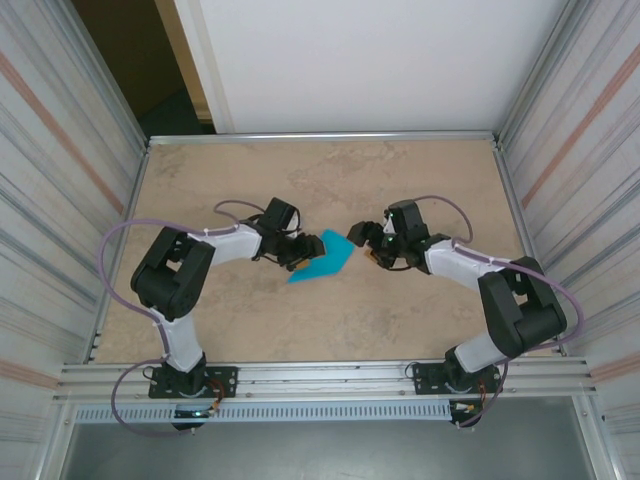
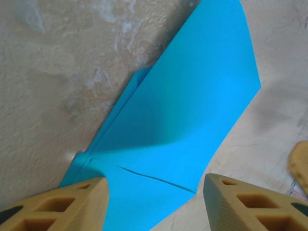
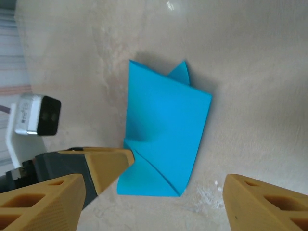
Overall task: Fold a paper plane with a square sheet of paper (pick it up from the middle)
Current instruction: Move the paper to the center of the table.
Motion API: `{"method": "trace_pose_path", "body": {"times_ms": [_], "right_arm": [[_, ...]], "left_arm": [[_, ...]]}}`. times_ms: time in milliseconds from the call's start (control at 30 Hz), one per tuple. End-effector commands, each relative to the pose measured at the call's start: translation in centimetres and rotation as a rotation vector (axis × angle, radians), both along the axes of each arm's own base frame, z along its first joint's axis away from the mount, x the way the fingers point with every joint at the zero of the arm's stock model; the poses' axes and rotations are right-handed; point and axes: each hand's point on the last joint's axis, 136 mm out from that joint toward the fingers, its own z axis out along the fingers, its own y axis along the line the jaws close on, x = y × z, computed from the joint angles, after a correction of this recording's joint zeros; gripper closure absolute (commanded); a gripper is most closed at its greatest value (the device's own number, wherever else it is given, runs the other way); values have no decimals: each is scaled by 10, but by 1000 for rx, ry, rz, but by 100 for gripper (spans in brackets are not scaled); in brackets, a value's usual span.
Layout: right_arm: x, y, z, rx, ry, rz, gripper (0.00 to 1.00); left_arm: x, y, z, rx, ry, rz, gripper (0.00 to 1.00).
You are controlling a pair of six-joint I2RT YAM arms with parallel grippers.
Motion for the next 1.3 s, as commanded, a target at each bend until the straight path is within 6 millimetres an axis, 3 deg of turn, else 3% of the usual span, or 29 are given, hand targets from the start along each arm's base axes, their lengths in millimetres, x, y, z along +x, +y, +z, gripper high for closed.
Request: {"method": "trace_pose_path", "body": {"times_ms": [0,333,567,833,1267], "right_arm": [[-11,17,-10,53,78,-16,32],[-26,55,-41,135,220,-15,50],[-30,59,-48,130,239,-13,58],[-35,54,-58,102,271,-41,60],[-26,59,-50,150,201,-67,70]], "left_arm": [[-4,12,-7,17,54,79,46],[-7,20,-17,-16,112,123,47],[-9,21,-19,-17,117,123,47],[-7,19,-19,-19,124,121,47],[-7,19,-15,-27,124,128,46]]}}
